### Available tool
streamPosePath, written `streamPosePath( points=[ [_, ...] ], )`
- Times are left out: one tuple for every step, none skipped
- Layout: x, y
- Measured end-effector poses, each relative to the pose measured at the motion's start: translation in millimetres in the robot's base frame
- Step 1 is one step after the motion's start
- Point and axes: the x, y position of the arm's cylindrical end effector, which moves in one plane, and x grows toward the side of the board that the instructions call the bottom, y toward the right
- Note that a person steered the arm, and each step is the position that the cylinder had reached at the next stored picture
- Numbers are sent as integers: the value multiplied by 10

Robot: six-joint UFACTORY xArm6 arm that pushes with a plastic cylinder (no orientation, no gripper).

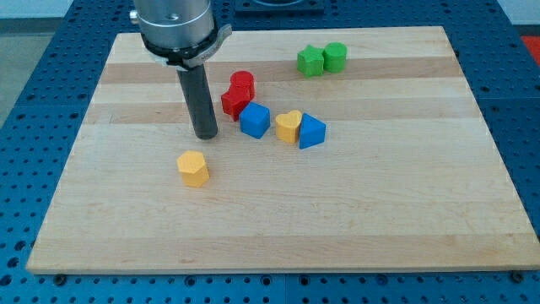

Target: Slide the blue blocks to the bottom left of the heart

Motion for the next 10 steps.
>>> streamPosePath(
  points=[
    [-11,193],
    [-11,510],
    [-29,833],
    [-85,1129],
    [-168,1310],
    [-202,1593],
    [-339,1937],
    [-583,1975],
    [-688,1862],
    [-754,1690]
  ],
)
